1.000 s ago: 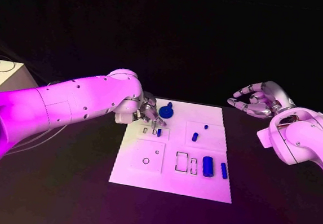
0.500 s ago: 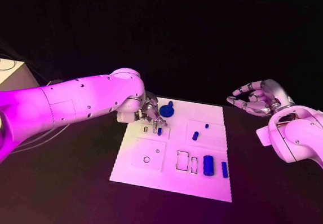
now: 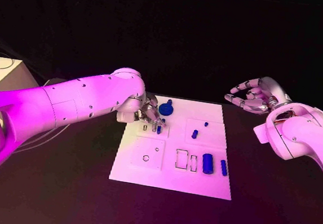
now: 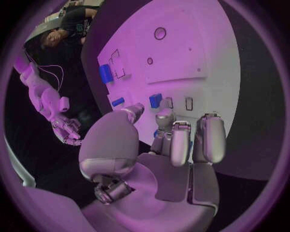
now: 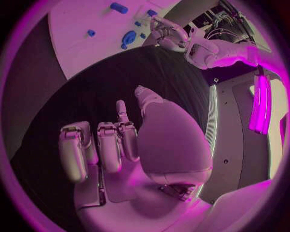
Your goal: Assemble the parts on the task board
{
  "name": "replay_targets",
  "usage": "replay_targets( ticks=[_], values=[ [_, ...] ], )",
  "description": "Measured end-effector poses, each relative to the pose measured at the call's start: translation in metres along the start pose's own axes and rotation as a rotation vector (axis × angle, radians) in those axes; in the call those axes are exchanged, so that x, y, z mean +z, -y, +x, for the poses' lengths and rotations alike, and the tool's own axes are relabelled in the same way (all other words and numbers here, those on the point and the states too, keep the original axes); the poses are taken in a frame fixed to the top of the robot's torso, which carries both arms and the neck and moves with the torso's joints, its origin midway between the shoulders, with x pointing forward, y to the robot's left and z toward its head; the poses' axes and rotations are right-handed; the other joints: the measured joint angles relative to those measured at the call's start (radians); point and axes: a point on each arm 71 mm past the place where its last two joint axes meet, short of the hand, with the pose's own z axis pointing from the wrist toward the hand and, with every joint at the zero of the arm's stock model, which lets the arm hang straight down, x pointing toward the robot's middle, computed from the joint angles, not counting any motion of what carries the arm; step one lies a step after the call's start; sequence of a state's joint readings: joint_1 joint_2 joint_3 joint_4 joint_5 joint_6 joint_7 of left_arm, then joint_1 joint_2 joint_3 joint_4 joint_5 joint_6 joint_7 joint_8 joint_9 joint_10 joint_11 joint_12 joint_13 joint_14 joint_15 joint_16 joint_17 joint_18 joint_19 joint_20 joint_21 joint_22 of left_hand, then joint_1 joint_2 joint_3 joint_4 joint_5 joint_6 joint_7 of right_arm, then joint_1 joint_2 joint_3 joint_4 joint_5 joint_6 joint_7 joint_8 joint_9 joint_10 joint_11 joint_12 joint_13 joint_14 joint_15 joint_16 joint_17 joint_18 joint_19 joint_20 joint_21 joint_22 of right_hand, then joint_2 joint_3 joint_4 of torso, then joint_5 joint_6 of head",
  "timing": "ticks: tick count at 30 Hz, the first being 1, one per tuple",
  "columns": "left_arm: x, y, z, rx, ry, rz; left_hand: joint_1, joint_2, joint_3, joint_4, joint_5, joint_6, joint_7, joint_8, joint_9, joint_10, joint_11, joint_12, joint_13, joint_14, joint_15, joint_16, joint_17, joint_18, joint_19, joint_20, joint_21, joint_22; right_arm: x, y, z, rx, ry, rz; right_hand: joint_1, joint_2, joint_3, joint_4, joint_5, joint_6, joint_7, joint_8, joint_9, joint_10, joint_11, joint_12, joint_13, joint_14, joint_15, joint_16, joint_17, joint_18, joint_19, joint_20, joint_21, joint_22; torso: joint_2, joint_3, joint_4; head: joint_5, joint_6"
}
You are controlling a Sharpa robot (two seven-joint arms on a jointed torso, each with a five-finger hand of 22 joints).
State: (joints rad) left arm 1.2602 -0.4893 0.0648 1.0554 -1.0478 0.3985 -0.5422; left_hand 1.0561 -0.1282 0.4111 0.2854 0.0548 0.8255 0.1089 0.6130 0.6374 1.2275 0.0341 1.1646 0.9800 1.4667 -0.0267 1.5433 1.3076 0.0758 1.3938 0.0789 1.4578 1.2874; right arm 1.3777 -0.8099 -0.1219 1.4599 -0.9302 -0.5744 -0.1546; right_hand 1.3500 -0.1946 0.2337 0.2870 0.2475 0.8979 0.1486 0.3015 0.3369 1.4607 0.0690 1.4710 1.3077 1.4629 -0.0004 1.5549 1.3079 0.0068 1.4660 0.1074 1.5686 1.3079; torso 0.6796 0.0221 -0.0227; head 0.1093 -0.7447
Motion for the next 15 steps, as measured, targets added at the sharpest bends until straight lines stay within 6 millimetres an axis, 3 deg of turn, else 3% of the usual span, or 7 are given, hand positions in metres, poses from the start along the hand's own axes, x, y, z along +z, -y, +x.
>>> replay_targets(
  ticks=[15],
  values=[
    [0.0035, 0.0006, 0.0011, -0.005, -0.011, -0.005, 0.037, 0.008, 0.014, -0.014, 0.0, 0.0, 0.0, -0.012, 0.015, 0.0, 0.0, 0.0, 0.001, 0.0, 0.0, 0.0, 0.0, 0.0, 0.0, 0.0, 0.0, 0.002, 0.0012, -0.0029, 0.0028, 0.002, -0.004, -0.005, 0.0, 0.0, 0.0, 0.0, 0.0, 0.0, 0.0, 0.0, 0.002, 0.0, 0.0, 0.0, 0.0, 0.0, 0.0, 0.0, 0.0, 0.0, 0.0, 0.0, 0.0, 0.0, 0.0, -0.0004, 0.0027, -0.002, -0.01]
  ],
)
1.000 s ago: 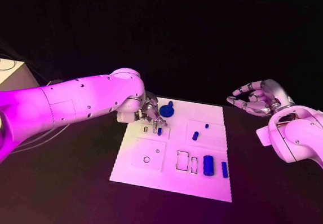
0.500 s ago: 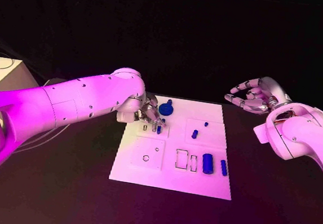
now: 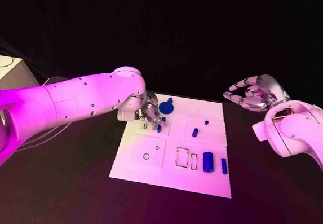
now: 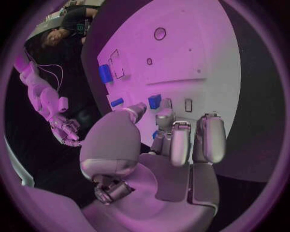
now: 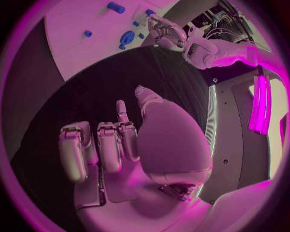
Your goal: Assemble the parts on the task board
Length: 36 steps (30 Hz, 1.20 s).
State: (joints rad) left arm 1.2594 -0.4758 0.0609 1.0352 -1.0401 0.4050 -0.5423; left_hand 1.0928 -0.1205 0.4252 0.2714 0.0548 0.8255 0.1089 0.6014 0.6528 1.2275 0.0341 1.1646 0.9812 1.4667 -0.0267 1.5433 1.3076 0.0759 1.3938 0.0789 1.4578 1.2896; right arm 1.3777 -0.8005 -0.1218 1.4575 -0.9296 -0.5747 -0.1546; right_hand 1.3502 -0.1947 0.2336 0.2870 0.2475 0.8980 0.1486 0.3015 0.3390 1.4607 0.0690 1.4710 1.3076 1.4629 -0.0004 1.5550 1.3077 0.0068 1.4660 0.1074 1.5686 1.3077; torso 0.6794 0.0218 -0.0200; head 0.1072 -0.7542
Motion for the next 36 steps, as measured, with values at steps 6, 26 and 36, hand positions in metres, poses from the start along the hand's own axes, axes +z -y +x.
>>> replay_targets(
  ticks=[6, 26, 36],
  values=[
    [0.0009, -0.0001, 0.0003, -0.004, -0.006, 0.0, 0.013, 0.002, 0.011, -0.005, 0.0, 0.0, 0.0, -0.004, 0.006, 0.0, 0.0, 0.0, 0.0, 0.0, 0.0, 0.0, 0.0, 0.0, 0.0, 0.0, 0.0, 0.0, 0.0008, -0.0007, 0.0009, 0.0, -0.001, 0.0, 0.0, 0.0, 0.0, 0.0, 0.0, 0.0, 0.0, 0.0, 0.001, 0.0, 0.0, 0.0, 0.0, 0.0, 0.0, 0.0, 0.0, 0.0, 0.0, 0.0, 0.0, 0.0, 0.0, -0.0002, 0.0001, 0.0, -0.002],
    [0.0054, 0.0025, 0.0032, -0.014, -0.021, 0.0, 0.017, -0.002, 0.014, -0.008, 0.0, 0.0, 0.0, -0.004, 0.008, 0.0, 0.0, 0.0, 0.0, 0.0, 0.0, 0.0, 0.0, 0.0, 0.0, 0.0, 0.0, 0.0, 0.0012, -0.0021, 0.0025, 0.002, -0.004, 0.0, 0.0, 0.0, 0.0, 0.0, 0.0, 0.0, 0.0, 0.0, 0.001, 0.0, 0.0, 0.0, 0.0, 0.0, 0.0, 0.0, 0.0, 0.0, 0.0, 0.0, 0.0, 0.0, 0.001, -0.0009, 0.0014, -0.004, -0.009],
    [0.0056, 0.0011, 0.0034, -0.016, -0.025, -0.001, 0.048, 0.009, 0.047, -0.02, 0.0, 0.0, 0.0, -0.014, 0.02, 0.0, 0.0, 0.0, 0.0, 0.0, 0.0, 0.0, 0.0, 0.0, 0.0, 0.0, 0.0, 0.0, 0.0014, -0.0023, 0.0028, 0.002, -0.004, 0.001, 0.0, 0.0, 0.0, 0.0, 0.0, 0.0, 0.0, 0.0, 0.001, 0.0, 0.0, 0.0, 0.001, 0.0, 0.0, 0.0, 0.0, 0.0, 0.0, 0.0, 0.0, 0.0, 0.0, -0.0009, 0.0025, -0.005, -0.012]
  ],
)
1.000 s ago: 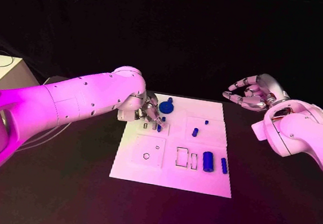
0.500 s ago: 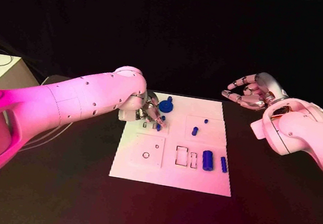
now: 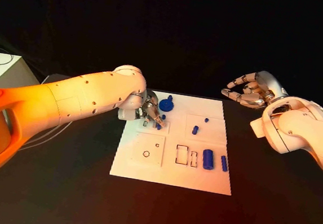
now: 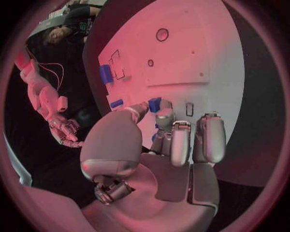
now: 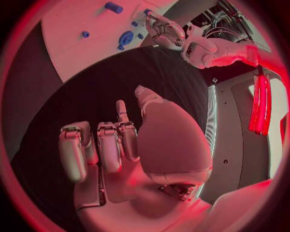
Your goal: Assemble the parts on the task board
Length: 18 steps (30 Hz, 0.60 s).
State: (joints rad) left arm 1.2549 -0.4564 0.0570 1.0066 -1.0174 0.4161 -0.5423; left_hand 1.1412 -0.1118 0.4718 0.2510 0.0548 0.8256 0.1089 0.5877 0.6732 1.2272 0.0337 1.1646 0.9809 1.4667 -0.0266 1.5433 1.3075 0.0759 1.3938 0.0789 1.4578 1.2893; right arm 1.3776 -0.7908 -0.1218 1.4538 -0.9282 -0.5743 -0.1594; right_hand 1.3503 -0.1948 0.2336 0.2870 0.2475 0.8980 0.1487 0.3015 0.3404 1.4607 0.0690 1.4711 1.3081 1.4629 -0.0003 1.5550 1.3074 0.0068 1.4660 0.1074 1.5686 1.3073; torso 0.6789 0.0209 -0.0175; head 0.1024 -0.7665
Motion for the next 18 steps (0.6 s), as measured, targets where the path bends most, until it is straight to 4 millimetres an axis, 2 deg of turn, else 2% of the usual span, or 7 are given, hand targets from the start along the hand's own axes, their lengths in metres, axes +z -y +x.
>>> replay_targets(
  ticks=[8, 15, 18],
  values=[
    [-0.0002, 0.0003, -0.0002, -0.003, -0.002, 0.002, 0.04, -0.004, 0.109, -0.054, -0.001, 0.004, -0.004, -0.016, 0.028, -0.007, -0.007, -0.006, -0.004, 0.0, 0.0, 0.0, 0.0, 0.0, 0.0, 0.0, 0.0, 0.002, 0.0005, 0.0, 0.0002, 0.0, 0.0, 0.001, -0.004, 0.004, 0.0, 0.0, 0.0, -0.003, 0.003, 0.0, 0.003, 0.0, 0.0, 0.0, 0.0, 0.0, 0.0, 0.0, 0.0, 0.0, 0.0, 0.0, 0.0, 0.001, -0.001, -0.0001, 0.0005, 0.0, -0.002],
    [0.0, 0.0009, 0.0005, -0.011, -0.007, 0.007, 0.047, -0.011, 0.234, -0.124, -0.006, 0.005, -0.005, -0.027, 0.044, -0.018, -0.01, -0.026, -0.025, 0.0, 0.0, 0.0, 0.0, 0.0, -0.004, -0.004, 0.0, 0.0, 0.001, -0.0005, 0.0013, 0.002, -0.006, 0.002, -0.004, 0.004, 0.0, 0.0, 0.0, -0.003, 0.003, 0.0, 0.004, 0.0, 0.0, 0.0, 0.0, 0.0, 0.0, 0.0, 0.0, 0.0, 0.0, 0.0, 0.0, 0.001, -0.001, 0.0004, 0.001, 0.001, 0.001],
    [0.0002, 0.0011, 0.001, -0.018, -0.01, 0.01, 0.047, -0.011, 0.239, -0.119, -0.002, 0.005, -0.006, -0.018, 0.044, -0.018, -0.01, -0.027, -0.027, -0.003, -0.003, 0.0, 0.0, 0.0, -0.004, -0.004, 0.0, 0.0, 0.0011, -0.0008, 0.002, 0.004, -0.01, 0.002, -0.004, 0.004, 0.0, 0.0, 0.0, -0.003, 0.003, 0.0, 0.004, 0.0, 0.0, 0.0, 0.0, 0.0, 0.0, 0.0, 0.0, 0.0, 0.0, 0.0, 0.0, 0.001, -0.001, 0.0003, 0.0012, 0.001, 0.001]
  ],
)
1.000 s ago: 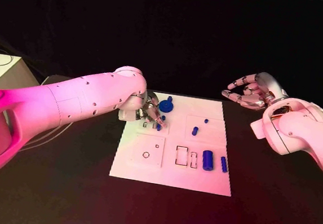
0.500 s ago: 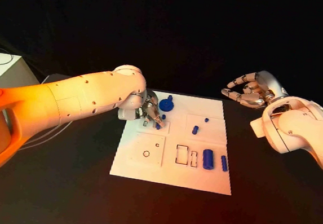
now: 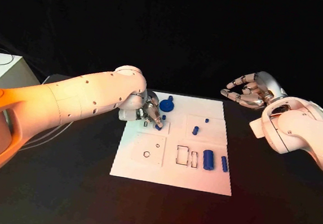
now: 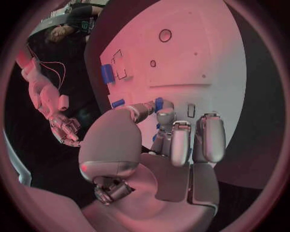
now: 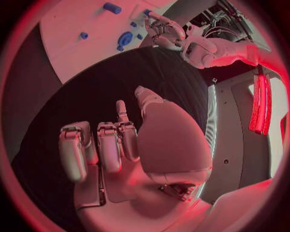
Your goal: Assemble the parts on the task board
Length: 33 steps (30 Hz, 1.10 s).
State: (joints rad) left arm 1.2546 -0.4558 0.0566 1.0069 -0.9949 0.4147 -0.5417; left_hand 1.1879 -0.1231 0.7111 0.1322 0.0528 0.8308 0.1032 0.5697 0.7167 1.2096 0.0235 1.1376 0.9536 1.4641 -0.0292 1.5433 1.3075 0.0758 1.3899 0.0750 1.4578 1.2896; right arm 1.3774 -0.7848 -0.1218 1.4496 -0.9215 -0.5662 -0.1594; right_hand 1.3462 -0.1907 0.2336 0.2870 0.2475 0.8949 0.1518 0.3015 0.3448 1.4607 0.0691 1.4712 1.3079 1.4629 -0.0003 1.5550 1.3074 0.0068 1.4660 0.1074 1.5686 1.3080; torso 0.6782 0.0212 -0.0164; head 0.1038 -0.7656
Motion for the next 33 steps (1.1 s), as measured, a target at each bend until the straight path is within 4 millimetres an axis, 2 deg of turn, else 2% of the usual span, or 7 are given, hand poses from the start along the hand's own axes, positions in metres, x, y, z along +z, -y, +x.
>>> replay_targets(
  ticks=[4, 6, 9, 16, 24, 30, 33],
  values=[
    [0.0, -0.001, 0.001, -0.011, -0.004, 0.005, -0.003, -0.001, 0.01, 0.01, 0.002, -0.003, -0.003, 0.009, 0.0, 0.005, -0.005, -0.005, -0.003, 0.003, -0.005, 0.0, 0.0, 0.0, 0.0, 0.0, 0.0, 0.004, 0.0, 0.0, 0.0, 0.003, -0.003, 0.002, -0.002, 0.002, 0.003, 0.003, 0.0, 0.0, 0.0, 0.0, 0.002, 0.0, 0.0, 0.0, 0.0, 0.0, 0.0, 0.0, 0.0, 0.0, 0.0, 0.0, 0.0, 0.0, 0.0, -0.0003, 0.0005, 0.001, -0.001],
    [-0.001, -0.002, 0.001, -0.018, -0.007, 0.007, -0.027, -0.007, 0.018, 0.018, 0.022, -0.003, -0.004, 0.044, 0.0, 0.01, -0.01, -0.009, -0.006, 0.001, -0.006, 0.0, 0.0, 0.0, 0.003, -0.003, 0.0, 0.006, 0.0, 0.001, 0.0, 0.005, -0.005, 0.005, -0.003, 0.003, 0.003, 0.003, 0.0, 0.0, 0.0, 0.0, 0.002, 0.0, 0.0, 0.0, 0.0, 0.0, 0.0, 0.0, 0.0, 0.0, 0.0, 0.0, 0.0, 0.0, 0.0, -0.0006, 0.0004, 0.001, -0.001],
    [-0.002, -0.006, 0.001, -0.03, -0.008, 0.009, -0.066, -0.021, 0.069, -0.011, 0.128, -0.006, -0.007, 0.061, 0.0, 0.014, -0.014, -0.012, -0.009, 0.003, -0.012, 0.006, 0.0, 0.0, 0.007, -0.007, 0.005, 0.013, 0.0, 0.001, 0.0, 0.01, -0.008, 0.008, -0.005, 0.005, 0.003, 0.003, 0.0, 0.0, 0.0, 0.0, 0.003, 0.0, 0.0, 0.0, 0.0, 0.0, 0.0, 0.0, 0.0, 0.0, 0.0, 0.0, 0.0, 0.0, 0.0, -0.001, 0.0002, 0.001, -0.001],
    [-0.008, -0.012, 0.001, -0.06, 0.007, 0.023, -0.102, -0.035, 0.071, -0.008, 0.241, -0.006, -0.007, 0.098, 0.0, 0.035, -0.024, -0.01, 0.003, 0.003, -0.019, 0.019, 0.0, 0.0, 0.015, -0.015, 0.012, 0.019, 0.0, 0.003, -0.001, 0.017, -0.01, 0.017, -0.005, 0.005, 0.003, 0.003, 0.0, 0.0, 0.0, 0.0, 0.003, 0.0, 0.0, 0.0, 0.0, 0.0, 0.0, 0.0, 0.0, 0.0, 0.0, 0.0, 0.0, 0.0, 0.0, -0.001, 0.0017, 0.0, 0.002],
    [-0.016, -0.019, -0.002, -0.095, 0.049, 0.032, -0.135, -0.063, 0.066, -0.014, 0.383, 0.019, -0.021, 0.102, 0.0, 0.081, -0.039, 0.017, 0.035, 0.004, -0.035, 0.021, 0.0, -0.016, 0.033, -0.032, 0.022, 0.019, 0.0, 0.006, -0.003, 0.019, -0.007, 0.026, -0.005, 0.005, 0.003, 0.003, 0.0, 0.0, 0.0, 0.0, 0.004, 0.0, 0.0, 0.0, 0.0, 0.0, 0.0, 0.0, 0.0, 0.0, 0.0, 0.0, 0.0, 0.0, 0.0, -0.0003, 0.0032, 0.002, 0.003],
    [-0.017, -0.022, -0.005, -0.107, 0.089, 0.028, -0.142, -0.071, 0.063, -0.017, 0.428, 0.028, -0.023, 0.102, 0.0, 0.095, -0.045, 0.024, 0.047, 0.001, -0.039, 0.021, 0.0, -0.016, 0.038, -0.037, 0.027, 0.019, 0.0, 0.009, -0.005, 0.017, -0.002, 0.034, -0.005, 0.005, 0.003, 0.003, 0.0, 0.0, 0.0, 0.0, 0.004, 0.0, 0.0, 0.0, 0.0, 0.0, 0.0, 0.0, 0.0, 0.0, 0.0, 0.0, 0.0, 0.0, 0.0, -0.001, 0.0031, 0.007, 0.003],
    [-0.017, -0.021, -0.006, -0.105, 0.106, 0.025, -0.149, -0.077, 0.063, -0.017, 0.435, 0.028, -0.023, 0.102, 0.057, 0.096, -0.045, 0.024, 0.049, 0.004, -0.042, 0.021, 0.0, -0.016, 0.041, -0.041, 0.027, 0.019, 0.0, 0.01, -0.006, 0.016, 0.0, 0.036, -0.005, 0.005, 0.003, 0.003, 0.0, -0.003, -0.003, 0.0, 0.006, 0.0, 0.0, 0.0, 0.0, 0.0, 0.0, 0.0, 0.0, 0.0, 0.0, 0.0, 0.0, 0.0, 0.0, -0.0009, 0.0029, 0.01, 0.003]
  ],
)
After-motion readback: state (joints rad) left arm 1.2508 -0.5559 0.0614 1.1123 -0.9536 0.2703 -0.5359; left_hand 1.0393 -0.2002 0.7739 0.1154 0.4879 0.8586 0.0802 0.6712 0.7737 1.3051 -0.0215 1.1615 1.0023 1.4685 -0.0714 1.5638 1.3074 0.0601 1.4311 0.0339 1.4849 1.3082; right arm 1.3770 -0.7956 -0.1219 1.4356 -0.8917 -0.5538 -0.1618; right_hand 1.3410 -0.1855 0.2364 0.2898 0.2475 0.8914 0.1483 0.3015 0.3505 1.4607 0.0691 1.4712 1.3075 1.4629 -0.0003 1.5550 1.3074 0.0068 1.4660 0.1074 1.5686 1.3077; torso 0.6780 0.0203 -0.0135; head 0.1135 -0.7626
